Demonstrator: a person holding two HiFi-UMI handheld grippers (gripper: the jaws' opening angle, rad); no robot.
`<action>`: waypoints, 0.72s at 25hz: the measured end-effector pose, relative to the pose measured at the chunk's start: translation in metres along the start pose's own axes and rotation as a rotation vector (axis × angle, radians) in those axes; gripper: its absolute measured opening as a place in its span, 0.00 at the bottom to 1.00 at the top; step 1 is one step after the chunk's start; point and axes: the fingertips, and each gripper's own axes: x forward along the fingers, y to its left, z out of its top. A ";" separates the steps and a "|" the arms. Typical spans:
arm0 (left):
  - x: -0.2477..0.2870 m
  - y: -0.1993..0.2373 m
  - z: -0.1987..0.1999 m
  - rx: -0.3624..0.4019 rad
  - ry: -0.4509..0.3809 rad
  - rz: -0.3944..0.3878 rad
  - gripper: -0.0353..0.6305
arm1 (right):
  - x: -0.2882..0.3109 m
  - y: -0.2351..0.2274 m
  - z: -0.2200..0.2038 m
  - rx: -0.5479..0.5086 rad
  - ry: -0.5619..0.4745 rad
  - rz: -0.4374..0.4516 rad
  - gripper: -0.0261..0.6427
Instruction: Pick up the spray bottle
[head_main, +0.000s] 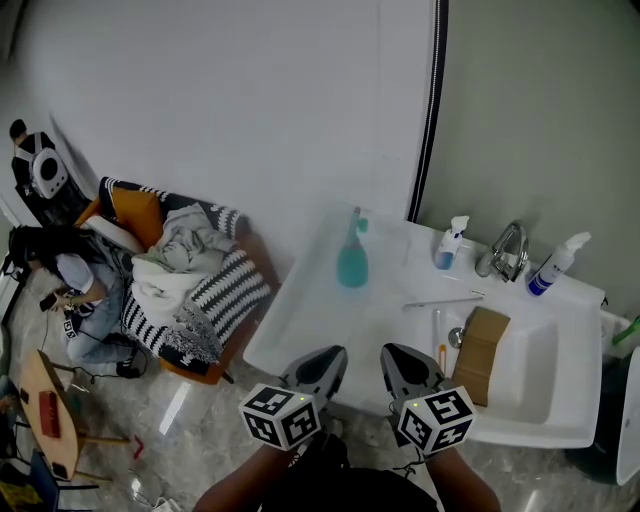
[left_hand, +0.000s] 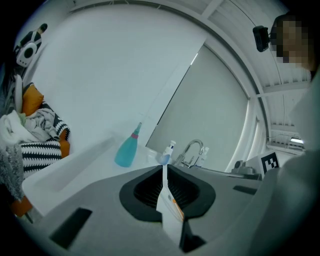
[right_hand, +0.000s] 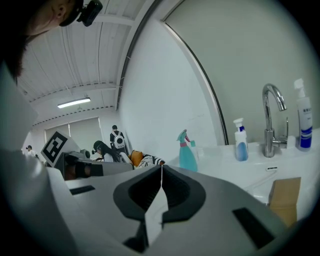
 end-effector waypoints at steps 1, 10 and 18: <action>0.002 0.004 0.003 0.000 0.000 -0.001 0.10 | 0.005 0.000 0.001 0.000 0.001 -0.001 0.05; 0.025 0.035 0.026 0.020 0.013 -0.018 0.10 | 0.050 -0.011 0.011 0.007 0.011 -0.012 0.05; 0.045 0.062 0.043 0.041 0.022 -0.031 0.10 | 0.090 -0.020 0.017 0.007 0.020 -0.021 0.05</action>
